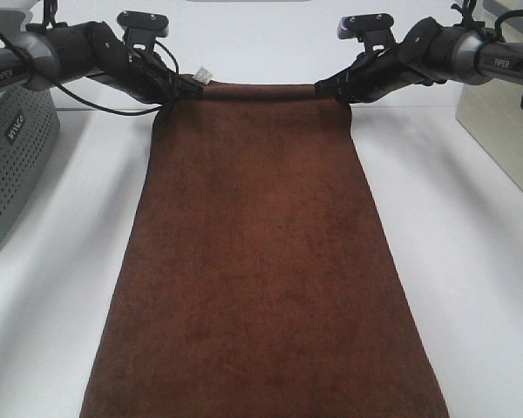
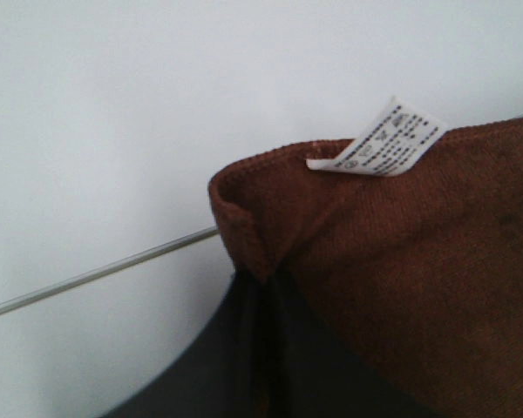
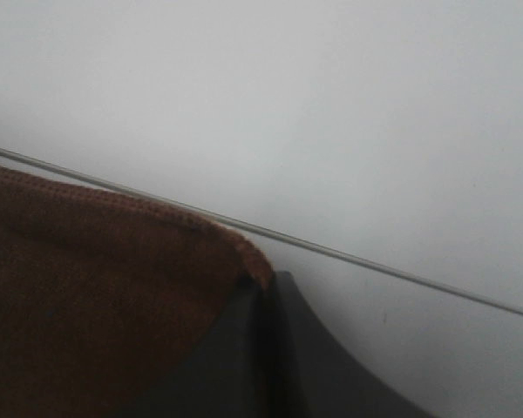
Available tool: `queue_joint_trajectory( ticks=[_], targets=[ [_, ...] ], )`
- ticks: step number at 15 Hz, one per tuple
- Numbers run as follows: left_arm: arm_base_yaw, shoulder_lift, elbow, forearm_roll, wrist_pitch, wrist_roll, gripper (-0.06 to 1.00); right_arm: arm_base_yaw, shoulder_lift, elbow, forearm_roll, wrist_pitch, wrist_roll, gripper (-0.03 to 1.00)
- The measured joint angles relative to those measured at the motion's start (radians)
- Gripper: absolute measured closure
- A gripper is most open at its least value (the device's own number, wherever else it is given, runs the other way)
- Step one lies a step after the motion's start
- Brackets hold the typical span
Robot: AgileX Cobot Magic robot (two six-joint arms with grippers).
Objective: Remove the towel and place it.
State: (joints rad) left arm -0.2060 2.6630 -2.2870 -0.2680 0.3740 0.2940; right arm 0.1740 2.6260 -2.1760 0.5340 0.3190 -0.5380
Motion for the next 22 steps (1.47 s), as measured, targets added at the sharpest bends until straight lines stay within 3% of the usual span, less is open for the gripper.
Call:
queue_joint_trajectory(
  ticks=[3,9,11,14,15,19,22],
  targets=[
    [-0.001,0.010,0.000,-0.002,-0.052,0.000,0.94,0.000,0.004,0.000,0.004,-0.016,0.000,0.96],
    [-0.004,0.012,0.000,-0.002,-0.057,0.000,0.92,0.000,0.004,0.000,0.012,-0.018,-0.001,0.95],
    [-0.004,0.012,0.000,-0.002,-0.062,0.000,0.81,0.000,0.004,0.000,0.031,-0.037,-0.001,0.83],
    [-0.004,0.012,0.000,-0.002,-0.118,0.000,0.44,0.000,0.004,0.000,0.042,-0.045,-0.001,0.42],
    [-0.004,0.012,0.000,-0.002,-0.130,0.000,0.36,-0.003,0.004,0.000,0.045,-0.045,-0.001,0.33],
    [-0.004,0.012,0.000,-0.002,-0.139,-0.001,0.29,-0.021,0.004,0.000,0.046,-0.042,-0.001,0.26],
    [-0.004,-0.013,0.000,0.006,-0.059,-0.001,0.29,-0.025,-0.021,0.000,0.047,0.128,0.000,0.26]
  ],
)
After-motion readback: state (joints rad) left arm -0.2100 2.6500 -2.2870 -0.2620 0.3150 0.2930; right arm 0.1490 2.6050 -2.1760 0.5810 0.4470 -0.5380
